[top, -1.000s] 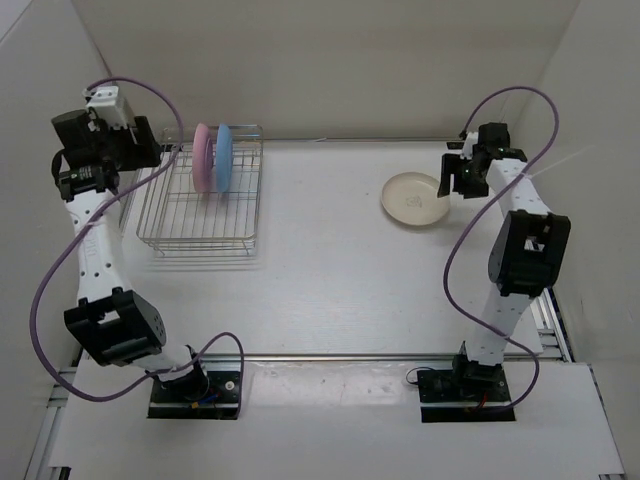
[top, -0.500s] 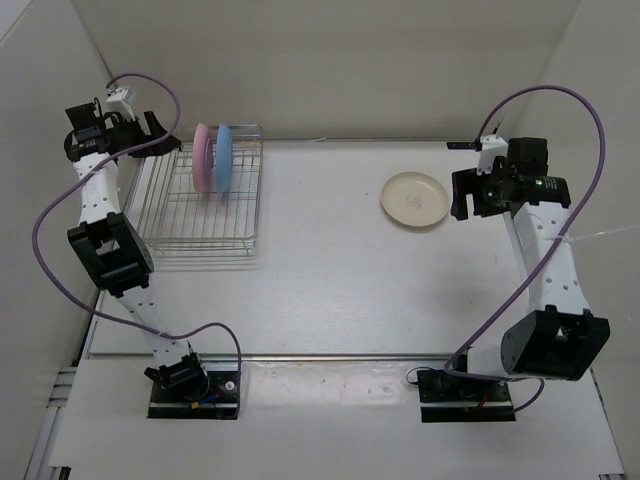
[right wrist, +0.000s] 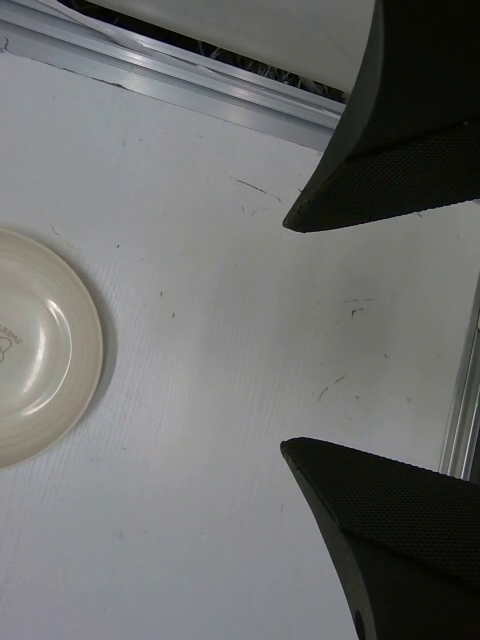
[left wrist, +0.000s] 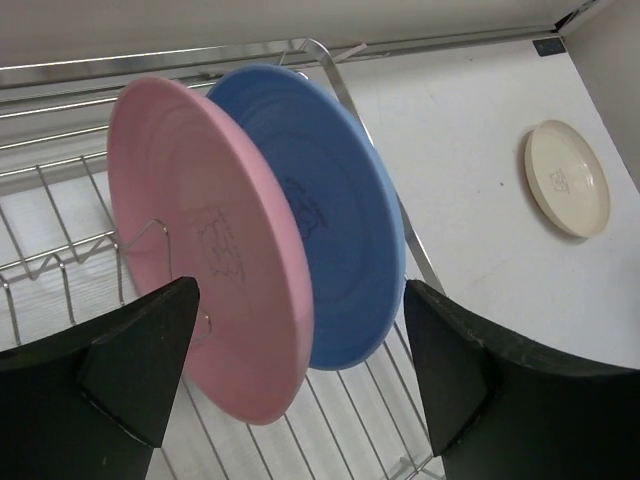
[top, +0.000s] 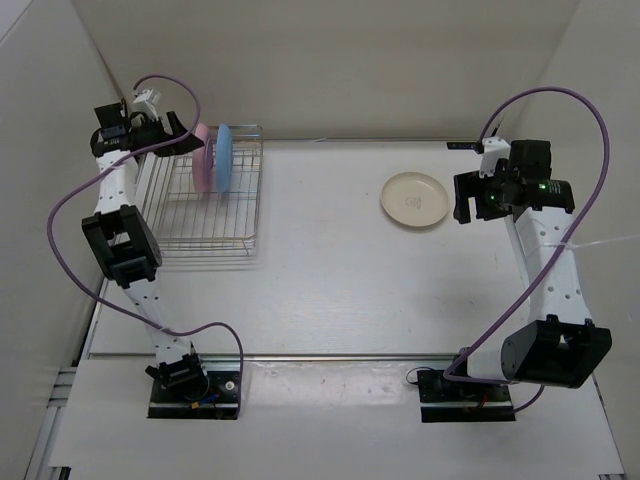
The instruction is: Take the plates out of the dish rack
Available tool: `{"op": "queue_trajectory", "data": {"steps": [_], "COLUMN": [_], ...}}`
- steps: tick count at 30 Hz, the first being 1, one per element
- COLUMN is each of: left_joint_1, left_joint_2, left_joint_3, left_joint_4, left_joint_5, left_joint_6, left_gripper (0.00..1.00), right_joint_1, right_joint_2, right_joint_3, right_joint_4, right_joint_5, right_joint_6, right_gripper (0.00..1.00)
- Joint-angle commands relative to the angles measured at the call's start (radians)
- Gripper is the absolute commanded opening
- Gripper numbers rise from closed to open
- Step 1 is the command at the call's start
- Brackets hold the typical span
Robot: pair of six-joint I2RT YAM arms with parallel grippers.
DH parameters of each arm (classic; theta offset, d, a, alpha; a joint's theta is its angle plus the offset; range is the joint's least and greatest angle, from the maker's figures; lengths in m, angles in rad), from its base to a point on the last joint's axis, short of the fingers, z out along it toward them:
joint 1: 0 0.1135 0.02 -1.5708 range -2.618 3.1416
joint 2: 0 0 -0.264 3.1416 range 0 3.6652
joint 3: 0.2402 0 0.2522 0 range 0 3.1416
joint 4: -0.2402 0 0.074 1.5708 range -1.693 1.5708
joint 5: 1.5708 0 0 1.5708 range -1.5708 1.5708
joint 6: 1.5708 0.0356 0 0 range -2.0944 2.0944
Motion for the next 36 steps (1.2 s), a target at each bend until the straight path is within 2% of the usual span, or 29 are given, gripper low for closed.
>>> {"op": "queue_trajectory", "data": {"steps": [1,7,8,11,12,17,19,20,21,22,34,36], "left_joint_1": [-0.005,-0.025,-0.025,-0.025,-0.025,-0.025,-0.025,-0.025,-0.025,-0.025,-0.016,-0.016], "left_joint_2": [-0.028,-0.008,-0.008,0.003,0.003,0.023,0.032,0.032,0.032,0.032,-0.107,-0.129], "left_joint_3": [-0.001,-0.024,-0.024,-0.024,-0.015,-0.004,-0.004,-0.004,-0.004,-0.004,-0.023,0.012], "left_joint_4": [0.032,0.032,0.032,0.032,0.032,0.023,0.011,0.011,0.011,0.011,-0.023,-0.045], "left_joint_5": [0.038,-0.005,-0.005,-0.005,-0.005,-0.005,-0.005,-0.005,-0.005,-0.005,0.024,0.038], "left_joint_6": [-0.013,-0.013,-0.004,-0.004,-0.004,-0.004,0.006,0.006,0.006,0.006,-0.017,-0.017], "left_gripper": [0.94,0.75,0.64,0.51,0.43,0.39,0.31,0.27,0.15,0.11,0.11,0.11], "right_joint_1": [0.001,0.001,0.001,0.001,0.001,0.001,0.001,0.001,0.001,0.001,0.001,0.001], "right_joint_2": [-0.015,-0.024,-0.033,-0.033,-0.033,-0.033,-0.033,-0.033,-0.033,-0.024,-0.006,-0.006], "right_joint_3": [-0.016,-0.034,-0.045,-0.056,-0.056,-0.065,-0.065,-0.076,-0.076,-0.076,-0.116,-0.116], "right_joint_4": [-0.006,0.014,0.014,0.023,0.023,0.042,0.042,0.051,0.051,0.051,0.079,0.088], "right_joint_5": [-0.005,-0.026,-0.026,-0.036,-0.036,-0.036,-0.026,-0.026,-0.026,-0.026,-0.045,-0.045], "right_joint_6": [-0.007,0.014,0.014,0.014,0.014,0.024,0.024,0.024,0.024,0.024,0.042,0.042], "right_gripper": [0.87,0.87,0.87,0.87,0.87,0.87,0.87,0.87,0.87,0.87,0.85,0.85]}}
